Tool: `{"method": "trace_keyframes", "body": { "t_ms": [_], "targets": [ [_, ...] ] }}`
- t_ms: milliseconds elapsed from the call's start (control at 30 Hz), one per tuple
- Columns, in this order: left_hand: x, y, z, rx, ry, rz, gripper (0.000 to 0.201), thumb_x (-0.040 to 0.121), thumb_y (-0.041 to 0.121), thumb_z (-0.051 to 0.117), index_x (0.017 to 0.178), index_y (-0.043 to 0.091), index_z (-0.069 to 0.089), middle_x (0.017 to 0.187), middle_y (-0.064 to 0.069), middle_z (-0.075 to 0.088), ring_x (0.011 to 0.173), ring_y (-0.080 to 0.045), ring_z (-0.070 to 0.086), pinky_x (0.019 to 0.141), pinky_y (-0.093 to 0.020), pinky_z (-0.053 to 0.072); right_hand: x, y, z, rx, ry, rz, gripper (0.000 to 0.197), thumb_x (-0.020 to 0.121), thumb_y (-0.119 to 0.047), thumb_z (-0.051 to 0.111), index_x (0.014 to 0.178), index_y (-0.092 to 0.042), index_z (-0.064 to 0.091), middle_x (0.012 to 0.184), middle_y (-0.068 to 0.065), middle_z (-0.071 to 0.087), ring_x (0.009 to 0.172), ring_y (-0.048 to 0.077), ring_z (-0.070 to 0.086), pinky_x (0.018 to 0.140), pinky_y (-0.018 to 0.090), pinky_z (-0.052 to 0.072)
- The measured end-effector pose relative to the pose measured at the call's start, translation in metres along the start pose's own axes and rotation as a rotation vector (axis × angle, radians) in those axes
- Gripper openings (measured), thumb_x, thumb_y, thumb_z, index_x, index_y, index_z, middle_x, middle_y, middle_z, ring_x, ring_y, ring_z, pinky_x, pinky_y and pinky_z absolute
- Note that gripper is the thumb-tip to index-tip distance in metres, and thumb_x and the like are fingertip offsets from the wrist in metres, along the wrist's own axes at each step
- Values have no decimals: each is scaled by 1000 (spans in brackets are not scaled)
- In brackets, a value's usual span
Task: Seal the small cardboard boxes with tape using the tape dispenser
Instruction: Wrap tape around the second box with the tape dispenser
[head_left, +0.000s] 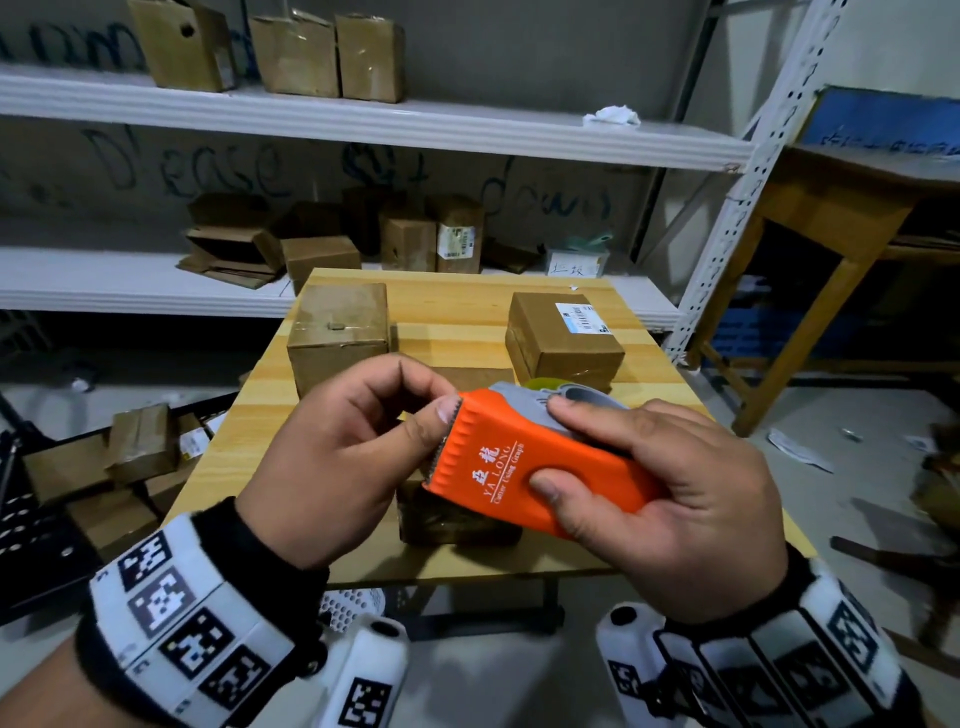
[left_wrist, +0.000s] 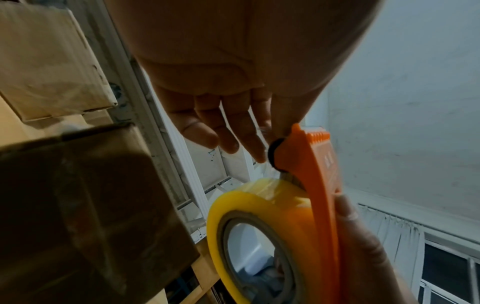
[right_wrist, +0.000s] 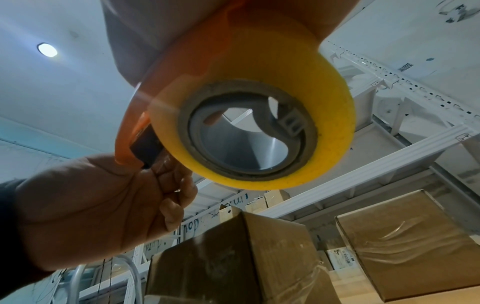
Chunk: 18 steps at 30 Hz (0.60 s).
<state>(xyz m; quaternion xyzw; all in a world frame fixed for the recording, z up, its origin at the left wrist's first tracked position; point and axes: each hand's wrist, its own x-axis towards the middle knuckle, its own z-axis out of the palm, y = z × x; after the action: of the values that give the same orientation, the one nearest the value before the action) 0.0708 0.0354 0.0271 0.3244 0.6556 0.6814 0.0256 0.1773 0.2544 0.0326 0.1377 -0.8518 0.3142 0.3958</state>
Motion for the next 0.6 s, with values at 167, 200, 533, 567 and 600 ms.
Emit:
{"method": "trace_keyframes", "body": {
  "t_ms": [167,200,533,567,600],
  "targets": [
    [-4,0,0,183,68,64,23,84,45,69,95,25,72,91,-5,76,81,-18,72,70,-32,59,-1,0,-2,-48,-27,20,48,83,-57,75,121,-28,75,111,-17,74,94,-5,68,84,15,52],
    [-5,-1,1,251,88,87,20,87,43,68,96,26,72,90,-3,75,82,-19,72,70,-36,59,-1,0,-2,-61,-28,23,49,83,-57,75,121,-27,76,112,-15,76,94,-1,71,84,18,54],
    [-5,-3,1,568,228,206,15,93,39,64,93,25,71,85,13,69,85,-14,66,71,-18,46,6,10,-4,-104,-40,-7,50,83,-56,75,121,-24,76,109,-11,76,89,7,74,79,32,60],
    [-5,-3,1,578,239,205,13,93,37,66,93,25,72,85,12,69,84,-13,65,71,-16,45,6,12,-4,-109,-40,-9,50,83,-55,76,121,-23,77,109,-8,77,89,9,74,79,33,61],
    [-5,-4,1,586,246,201,11,93,35,67,92,24,72,85,12,69,84,-12,65,70,-15,44,6,13,-4,-114,-42,-12,50,83,-55,76,121,-22,77,108,-7,78,88,10,74,79,34,61]
  ]
}}
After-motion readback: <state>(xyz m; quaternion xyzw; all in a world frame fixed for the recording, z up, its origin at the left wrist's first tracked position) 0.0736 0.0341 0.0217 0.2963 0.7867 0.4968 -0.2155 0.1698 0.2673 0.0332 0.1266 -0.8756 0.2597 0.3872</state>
